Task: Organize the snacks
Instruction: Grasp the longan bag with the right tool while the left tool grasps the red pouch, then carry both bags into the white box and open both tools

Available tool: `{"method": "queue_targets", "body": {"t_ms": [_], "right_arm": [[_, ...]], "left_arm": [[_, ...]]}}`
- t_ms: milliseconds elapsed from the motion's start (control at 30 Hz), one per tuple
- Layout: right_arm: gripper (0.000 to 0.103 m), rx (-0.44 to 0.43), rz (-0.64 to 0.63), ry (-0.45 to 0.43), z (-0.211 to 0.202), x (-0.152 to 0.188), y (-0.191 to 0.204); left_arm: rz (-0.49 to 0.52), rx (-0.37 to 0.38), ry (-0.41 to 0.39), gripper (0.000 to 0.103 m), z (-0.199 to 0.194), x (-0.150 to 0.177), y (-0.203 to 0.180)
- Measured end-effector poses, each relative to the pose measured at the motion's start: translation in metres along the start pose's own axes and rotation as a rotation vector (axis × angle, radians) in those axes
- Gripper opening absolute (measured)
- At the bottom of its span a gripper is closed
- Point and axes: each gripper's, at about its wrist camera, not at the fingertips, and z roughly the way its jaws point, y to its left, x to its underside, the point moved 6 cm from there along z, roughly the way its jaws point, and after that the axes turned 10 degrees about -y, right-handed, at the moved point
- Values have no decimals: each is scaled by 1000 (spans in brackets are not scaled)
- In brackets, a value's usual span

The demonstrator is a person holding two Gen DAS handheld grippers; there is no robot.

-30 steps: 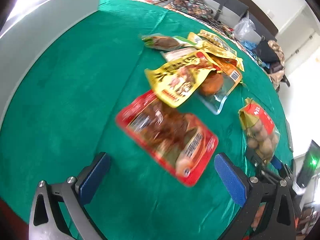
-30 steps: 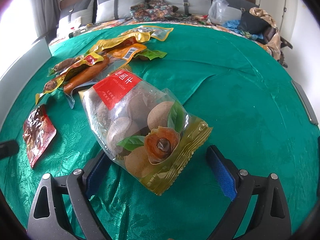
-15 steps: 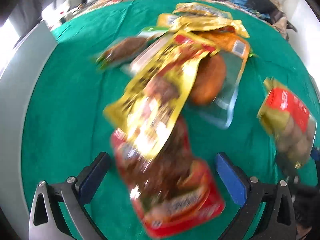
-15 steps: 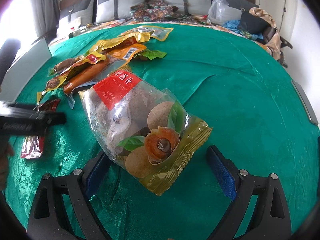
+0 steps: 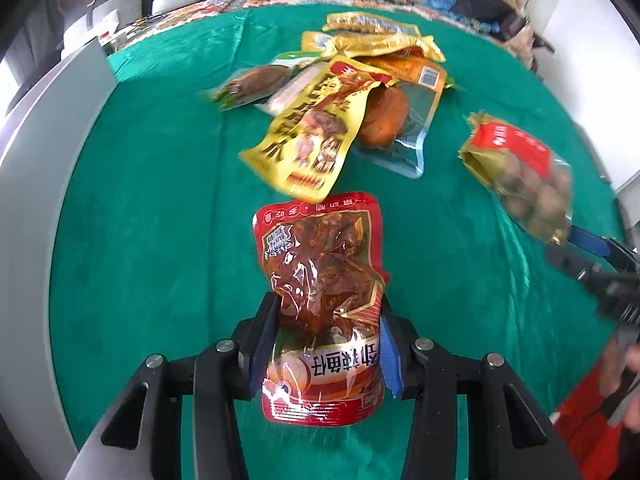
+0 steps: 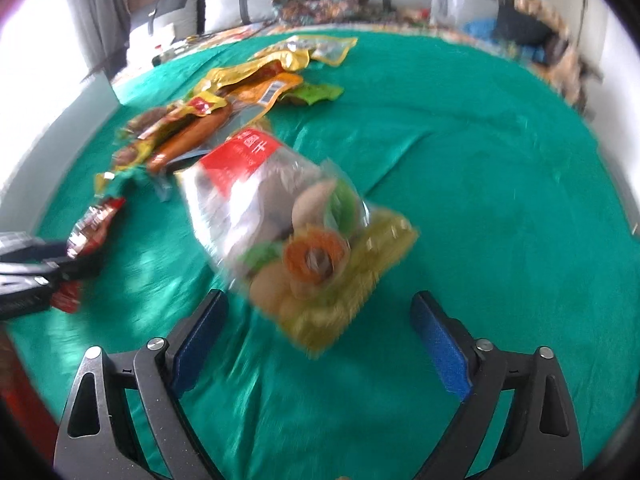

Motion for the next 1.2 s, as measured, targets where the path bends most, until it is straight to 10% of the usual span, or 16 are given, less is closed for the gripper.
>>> {"method": "queue_targets", "body": {"t_ms": [167,467,500,533,733,1067,1200], "right_arm": [[94,-98,29,-15,-42,-31,4],[90,-6,-553,332,36,-61,68],[85,4,-552,356,38,-61,66],[60,15,-520,354,36,-65,63],[56,-43,-286,276,-18,-96,61],[57,-678,-223,161,-105,-152,359],[65,-734,-266,174,-82,-143,457]], "left_arm": [[-16,48,-81,45,-40,7,10],[-98,68,-231,45,-122,-13,61],[-117,58,-251,45,-136,-12,75],[-129,53,-261,45,-143,-11,84],[-236,-35,-329,45,-200,-3,177],[-346,-379,-202,57,-202,32,338],[-393,-441,-145,72,-188,52,361]]}}
